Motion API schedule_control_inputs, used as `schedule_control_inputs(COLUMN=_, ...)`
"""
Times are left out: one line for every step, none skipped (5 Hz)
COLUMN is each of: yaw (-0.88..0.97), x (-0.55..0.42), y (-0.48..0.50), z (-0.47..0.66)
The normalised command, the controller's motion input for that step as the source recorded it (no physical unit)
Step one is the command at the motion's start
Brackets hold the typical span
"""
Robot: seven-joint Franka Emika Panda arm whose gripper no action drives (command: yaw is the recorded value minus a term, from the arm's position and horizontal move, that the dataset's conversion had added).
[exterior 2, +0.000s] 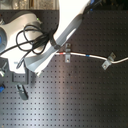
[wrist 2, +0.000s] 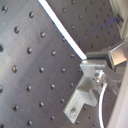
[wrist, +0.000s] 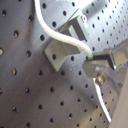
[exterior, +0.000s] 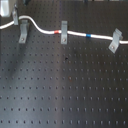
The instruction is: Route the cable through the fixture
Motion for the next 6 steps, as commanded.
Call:
schedule_control_inputs(yaw=0.93, x=0.0, y=0.062, z=-0.03)
schedule_control_inputs(yaw=0.95, x=0.007, y=0.075, z=0.08)
schedule_control_inputs(yaw=0.97, x=0.009, y=0.047, z=0.17)
schedule_control_inputs(yaw=0.99, x=0.006, y=0.019, z=0.15)
schedule_control_inputs(yaw=0.99, x=0.009, y=0.017, z=0.21)
schedule_control_inputs(yaw=0.99, x=0.008, y=0.009, z=0.27)
